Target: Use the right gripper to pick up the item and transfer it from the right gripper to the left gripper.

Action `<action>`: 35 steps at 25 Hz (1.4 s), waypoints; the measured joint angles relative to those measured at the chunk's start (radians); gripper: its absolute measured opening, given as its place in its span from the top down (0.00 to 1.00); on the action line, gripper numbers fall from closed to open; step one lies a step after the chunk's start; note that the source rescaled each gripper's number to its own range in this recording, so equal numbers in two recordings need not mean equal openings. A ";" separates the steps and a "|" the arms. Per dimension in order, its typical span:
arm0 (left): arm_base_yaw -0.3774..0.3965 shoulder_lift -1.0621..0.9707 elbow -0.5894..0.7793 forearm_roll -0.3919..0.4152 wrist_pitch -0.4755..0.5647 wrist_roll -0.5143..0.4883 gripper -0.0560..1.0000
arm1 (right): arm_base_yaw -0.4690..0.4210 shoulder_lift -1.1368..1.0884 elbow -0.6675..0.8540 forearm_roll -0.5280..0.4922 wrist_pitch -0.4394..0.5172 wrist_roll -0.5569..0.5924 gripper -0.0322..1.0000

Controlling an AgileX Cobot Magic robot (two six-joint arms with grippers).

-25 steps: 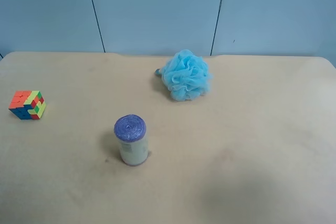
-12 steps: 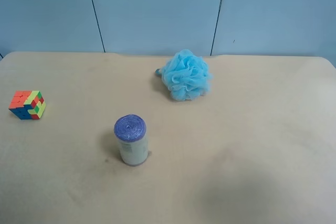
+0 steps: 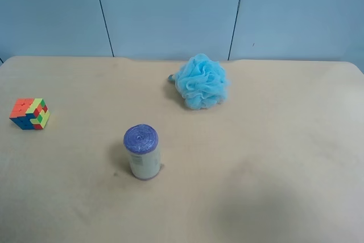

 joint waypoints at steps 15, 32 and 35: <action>-0.077 0.000 0.000 0.000 0.000 0.000 0.00 | 0.000 0.000 0.000 0.000 0.000 0.000 0.01; -0.077 0.000 0.000 0.000 0.000 -0.002 0.00 | 0.000 0.000 0.000 0.000 0.000 0.000 0.01; -0.077 0.000 0.000 0.000 0.000 -0.002 0.00 | 0.000 0.000 0.000 0.000 0.000 0.000 0.01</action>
